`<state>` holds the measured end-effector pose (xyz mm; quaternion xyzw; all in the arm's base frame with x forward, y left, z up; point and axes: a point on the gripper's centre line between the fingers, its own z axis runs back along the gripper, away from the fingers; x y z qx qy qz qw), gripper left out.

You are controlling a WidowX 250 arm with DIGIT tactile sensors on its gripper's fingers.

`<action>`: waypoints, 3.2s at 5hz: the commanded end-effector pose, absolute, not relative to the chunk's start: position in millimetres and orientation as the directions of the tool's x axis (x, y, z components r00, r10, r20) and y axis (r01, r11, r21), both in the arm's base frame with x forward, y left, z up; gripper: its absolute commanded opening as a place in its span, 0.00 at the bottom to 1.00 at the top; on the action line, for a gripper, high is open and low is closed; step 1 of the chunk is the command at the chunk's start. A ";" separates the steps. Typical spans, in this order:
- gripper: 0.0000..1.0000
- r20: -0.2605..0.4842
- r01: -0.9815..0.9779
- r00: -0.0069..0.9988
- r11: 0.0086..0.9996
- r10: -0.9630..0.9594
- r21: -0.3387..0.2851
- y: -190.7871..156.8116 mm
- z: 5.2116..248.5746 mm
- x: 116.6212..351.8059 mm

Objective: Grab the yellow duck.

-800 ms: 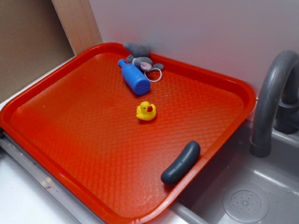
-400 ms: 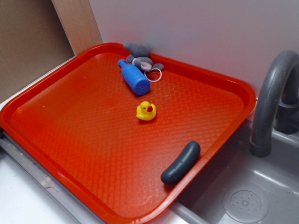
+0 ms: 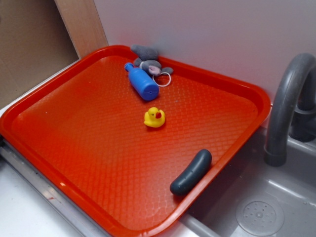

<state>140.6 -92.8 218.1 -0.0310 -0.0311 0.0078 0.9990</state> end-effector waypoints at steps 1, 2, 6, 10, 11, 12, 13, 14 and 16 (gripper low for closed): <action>1.00 0.116 0.001 0.993 0.981 0.022 -0.195 -172.9 221.6 159.6; 1.00 0.085 -0.061 0.994 0.988 0.073 -0.142 -210.0 212.4 174.5; 1.00 0.047 -0.156 0.986 0.986 0.159 -0.063 -259.0 133.3 228.6; 1.00 -0.026 -0.077 0.997 0.996 0.078 0.033 -277.5 54.5 234.9; 1.00 -0.057 -0.106 0.992 0.992 0.110 0.067 -274.7 42.9 231.3; 0.00 -0.045 -0.098 0.994 0.991 0.102 0.092 -275.6 43.0 226.4; 0.00 -0.002 -0.084 0.996 0.994 0.084 0.075 -267.8 59.6 222.2; 0.00 0.023 0.118 0.993 0.990 -0.117 -0.076 -248.5 83.5 229.0; 0.00 0.189 0.169 0.971 0.978 -0.144 -0.125 -188.6 158.2 228.9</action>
